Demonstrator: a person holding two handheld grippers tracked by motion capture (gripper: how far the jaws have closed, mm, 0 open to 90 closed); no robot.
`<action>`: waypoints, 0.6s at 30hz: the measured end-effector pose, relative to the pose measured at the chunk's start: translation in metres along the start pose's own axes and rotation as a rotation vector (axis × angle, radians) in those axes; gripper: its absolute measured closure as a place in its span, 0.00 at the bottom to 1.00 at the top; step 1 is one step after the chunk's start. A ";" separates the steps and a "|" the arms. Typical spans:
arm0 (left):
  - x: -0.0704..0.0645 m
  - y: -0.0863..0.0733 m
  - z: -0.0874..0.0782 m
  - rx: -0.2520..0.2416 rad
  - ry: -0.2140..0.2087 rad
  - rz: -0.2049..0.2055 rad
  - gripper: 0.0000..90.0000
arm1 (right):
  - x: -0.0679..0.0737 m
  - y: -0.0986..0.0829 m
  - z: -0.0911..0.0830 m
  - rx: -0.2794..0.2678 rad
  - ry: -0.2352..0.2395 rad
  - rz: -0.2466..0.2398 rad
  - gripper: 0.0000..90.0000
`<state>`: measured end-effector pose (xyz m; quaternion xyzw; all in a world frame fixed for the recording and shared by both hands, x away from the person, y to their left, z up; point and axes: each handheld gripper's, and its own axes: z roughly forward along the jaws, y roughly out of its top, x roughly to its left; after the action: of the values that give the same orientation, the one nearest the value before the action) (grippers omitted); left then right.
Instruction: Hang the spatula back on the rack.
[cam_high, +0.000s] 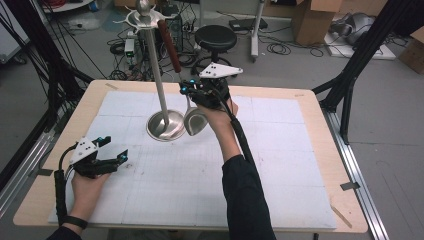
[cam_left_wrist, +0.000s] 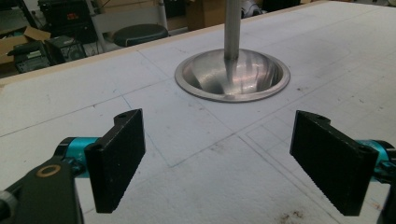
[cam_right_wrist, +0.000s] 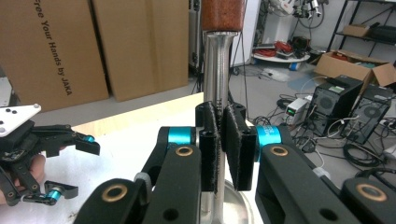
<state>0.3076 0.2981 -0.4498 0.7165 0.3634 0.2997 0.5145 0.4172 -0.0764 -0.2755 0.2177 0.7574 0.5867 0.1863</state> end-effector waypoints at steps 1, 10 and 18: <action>0.000 0.000 0.000 0.000 0.001 0.000 0.21 | 0.000 0.000 0.000 0.000 0.000 0.000 0.94; 0.000 0.000 0.000 0.000 -0.001 0.003 0.21 | 0.000 0.001 0.007 0.021 0.009 0.010 0.94; 0.000 0.000 0.000 0.000 0.001 0.005 0.21 | 0.000 0.000 0.011 0.027 0.010 0.004 0.94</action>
<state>0.3077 0.2978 -0.4499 0.7173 0.3619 0.3015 0.5135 0.4230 -0.0674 -0.2783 0.2188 0.7658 0.5779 0.1782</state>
